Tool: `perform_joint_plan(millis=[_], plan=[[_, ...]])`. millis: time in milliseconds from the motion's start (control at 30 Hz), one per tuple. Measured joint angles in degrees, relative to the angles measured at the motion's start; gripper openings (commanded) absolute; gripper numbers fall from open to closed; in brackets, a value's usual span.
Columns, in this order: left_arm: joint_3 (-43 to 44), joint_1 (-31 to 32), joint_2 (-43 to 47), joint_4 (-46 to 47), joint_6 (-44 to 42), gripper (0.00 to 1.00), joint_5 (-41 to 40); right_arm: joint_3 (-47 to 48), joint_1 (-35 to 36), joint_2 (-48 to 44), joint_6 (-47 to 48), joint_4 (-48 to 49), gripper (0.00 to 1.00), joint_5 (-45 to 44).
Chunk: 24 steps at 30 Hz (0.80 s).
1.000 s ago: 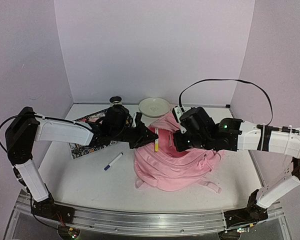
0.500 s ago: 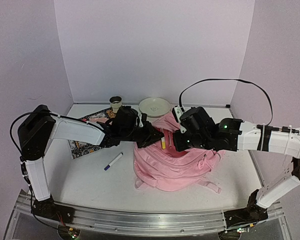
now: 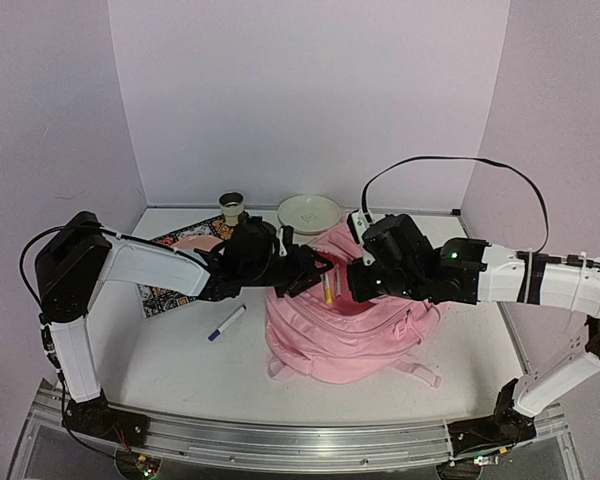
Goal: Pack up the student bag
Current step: Place the pen in the upper front pocket of the bag, then pick up the pen at the center of the board.
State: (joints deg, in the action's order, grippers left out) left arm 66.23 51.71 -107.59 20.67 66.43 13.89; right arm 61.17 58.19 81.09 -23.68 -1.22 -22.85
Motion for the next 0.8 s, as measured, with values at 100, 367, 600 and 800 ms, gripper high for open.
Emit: perform_joint_plan(millis=[100, 367, 600, 800], plan=[[-1.7, 0.1, 2.3, 0.4, -2.4, 0.60, -0.4, -0.1, 0.0, -0.2, 0.0, 0.1, 0.00, -0.1], [-8.1, 0.0, 12.5, -2.4, -10.3, 0.66, -2.3, -0.9, 0.3, -1.0, 0.1, 0.2, 0.00, -0.6], [-8.2, -0.3, 18.1, -15.8, -20.9, 0.73, -7.9, -0.9, 0.4, -1.0, 0.3, 0.2, 0.00, -1.4], [-9.2, -1.6, 20.8, -28.0, -27.5, 0.80, -15.0, -1.1, 0.5, -1.2, 0.5, 0.2, 0.00, -2.1]])
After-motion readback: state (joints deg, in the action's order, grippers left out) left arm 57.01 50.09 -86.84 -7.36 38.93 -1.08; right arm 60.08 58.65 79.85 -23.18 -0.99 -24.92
